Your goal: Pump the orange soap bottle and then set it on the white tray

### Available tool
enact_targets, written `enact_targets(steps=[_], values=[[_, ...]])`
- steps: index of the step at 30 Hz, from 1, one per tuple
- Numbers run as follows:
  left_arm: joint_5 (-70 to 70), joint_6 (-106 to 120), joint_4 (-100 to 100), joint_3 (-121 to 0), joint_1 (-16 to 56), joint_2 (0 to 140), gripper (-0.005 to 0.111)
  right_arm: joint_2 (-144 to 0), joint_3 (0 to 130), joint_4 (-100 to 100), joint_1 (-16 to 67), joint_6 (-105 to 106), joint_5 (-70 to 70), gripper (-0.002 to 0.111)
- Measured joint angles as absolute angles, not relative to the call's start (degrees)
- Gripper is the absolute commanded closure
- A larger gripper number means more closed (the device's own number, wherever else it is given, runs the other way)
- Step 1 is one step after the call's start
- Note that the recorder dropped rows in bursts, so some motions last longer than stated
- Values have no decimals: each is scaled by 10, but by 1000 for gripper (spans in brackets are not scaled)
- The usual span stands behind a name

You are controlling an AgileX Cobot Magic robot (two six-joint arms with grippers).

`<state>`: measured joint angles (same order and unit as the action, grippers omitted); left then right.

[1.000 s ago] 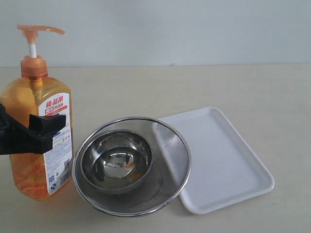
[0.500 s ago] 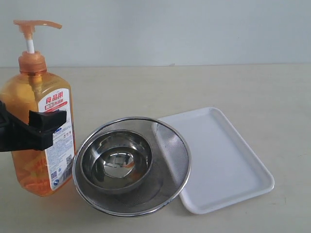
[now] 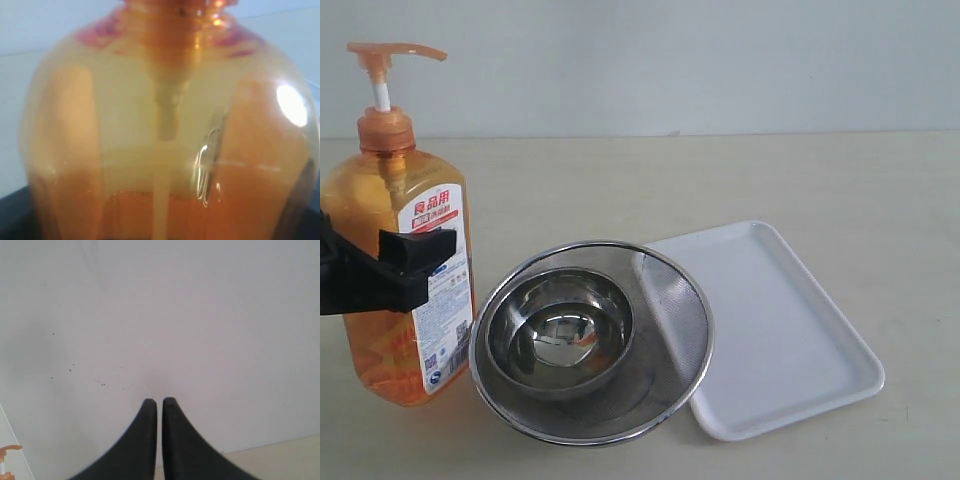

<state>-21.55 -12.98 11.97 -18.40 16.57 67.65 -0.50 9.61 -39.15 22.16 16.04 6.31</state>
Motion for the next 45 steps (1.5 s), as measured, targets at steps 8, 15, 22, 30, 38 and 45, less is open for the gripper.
enact_targets(steps=[8, 15, 22, 30, 38, 45], values=[[-289, -129, 108, -144, 166, 677, 102, -5, 96, -392, 222, 160, 63, 108], [-326, -106, 88, -123, 166, 677, 102, -5, 96, -392, 222, 160, 63, 108], [-325, -87, 73, -117, 166, 677, 102, -5, 96, -392, 222, 160, 63, 108], [-374, -76, 63, -103, 166, 681, 102, -5, 96, -392, 222, 160, 63, 108], [-474, -68, 56, -87, 166, 766, 102, -5, 96, -392, 222, 160, 63, 108], [-559, -64, 50, -87, 166, 851, 102, -5, 96, -392, 222, 160, 63, 108]])
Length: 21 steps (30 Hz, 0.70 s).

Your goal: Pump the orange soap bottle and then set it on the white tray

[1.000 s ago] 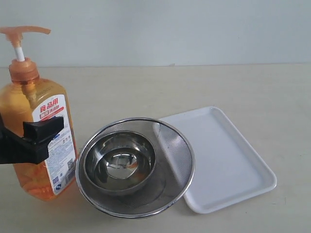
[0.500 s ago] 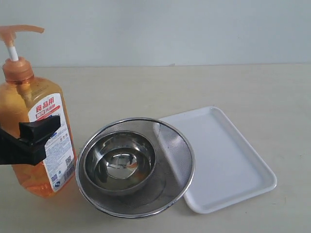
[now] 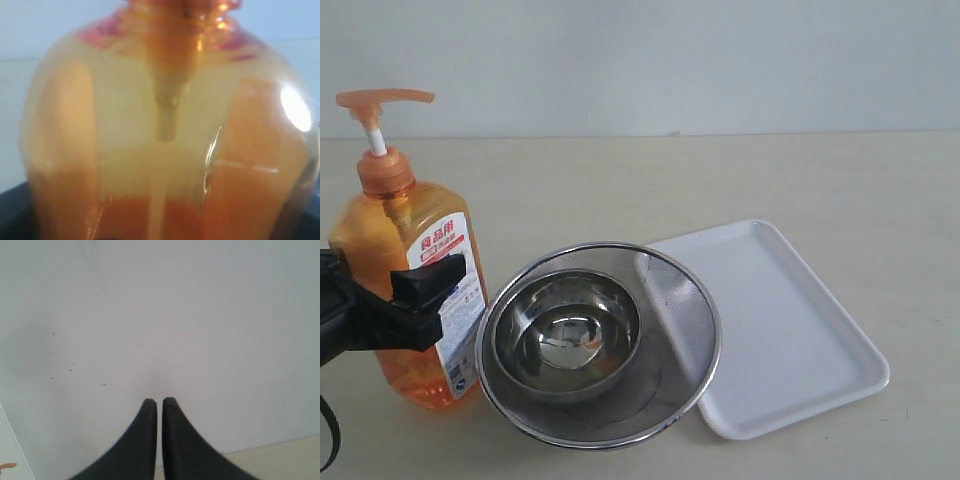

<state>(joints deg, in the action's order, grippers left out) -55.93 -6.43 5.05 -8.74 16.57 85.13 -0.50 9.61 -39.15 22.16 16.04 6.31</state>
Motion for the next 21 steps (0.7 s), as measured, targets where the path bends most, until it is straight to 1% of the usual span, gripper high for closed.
enact_targets(steps=[7, 21], values=[[-623, -63, 47, -87, 166, 895, 102, -5, 96, -392, 222, 160, 63, 108], [-624, -63, 46, -87, 166, 896, 102, -5, 96, -392, 222, 160, 63, 108]])
